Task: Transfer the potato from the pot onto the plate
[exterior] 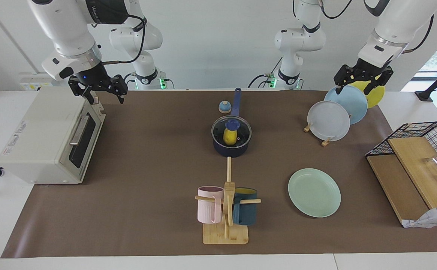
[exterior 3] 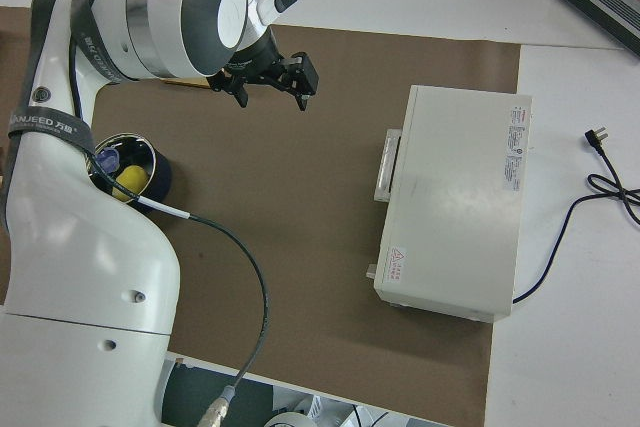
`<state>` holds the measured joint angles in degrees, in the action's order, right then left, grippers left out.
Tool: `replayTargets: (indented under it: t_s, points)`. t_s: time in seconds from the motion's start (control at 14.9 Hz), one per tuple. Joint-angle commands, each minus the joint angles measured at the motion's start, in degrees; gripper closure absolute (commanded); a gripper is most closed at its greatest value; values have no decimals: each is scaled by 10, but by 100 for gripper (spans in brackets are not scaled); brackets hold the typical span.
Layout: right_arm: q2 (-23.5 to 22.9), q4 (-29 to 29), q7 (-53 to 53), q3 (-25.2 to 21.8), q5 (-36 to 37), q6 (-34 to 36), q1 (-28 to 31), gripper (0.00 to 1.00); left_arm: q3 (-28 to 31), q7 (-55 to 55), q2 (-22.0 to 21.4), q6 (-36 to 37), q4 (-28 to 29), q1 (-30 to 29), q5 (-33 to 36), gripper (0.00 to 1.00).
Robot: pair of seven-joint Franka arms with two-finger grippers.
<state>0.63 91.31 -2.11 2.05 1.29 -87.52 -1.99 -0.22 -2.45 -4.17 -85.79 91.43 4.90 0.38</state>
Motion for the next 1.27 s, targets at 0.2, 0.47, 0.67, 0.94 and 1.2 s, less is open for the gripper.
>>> replayTargets:
  t_s: [0.2, 0.47, 0.67, 0.94, 1.2]
  points:
    - [-3, 0, -11, 47, -29, -5, 3, 0, 1, -1, -5, -8, 2, -3, -9, 0]
    - [-75, -66, -167, 124, -32, -11, -44, 0, 1, -1, -4, -8, 2, -3, -9, 0]
    - [-155, -135, -262, 124, 23, -31, -158, 0, 1, 0, -4, -11, 2, -2, -9, 0]
    - [-195, -133, -362, 126, 42, -119, -231, 0, 1, 1, -4, -11, 2, -2, -9, 0]
    - [-192, -67, -369, 126, 43, -189, -250, 0, 1, 1, -4, -12, 3, -1, -9, 0]
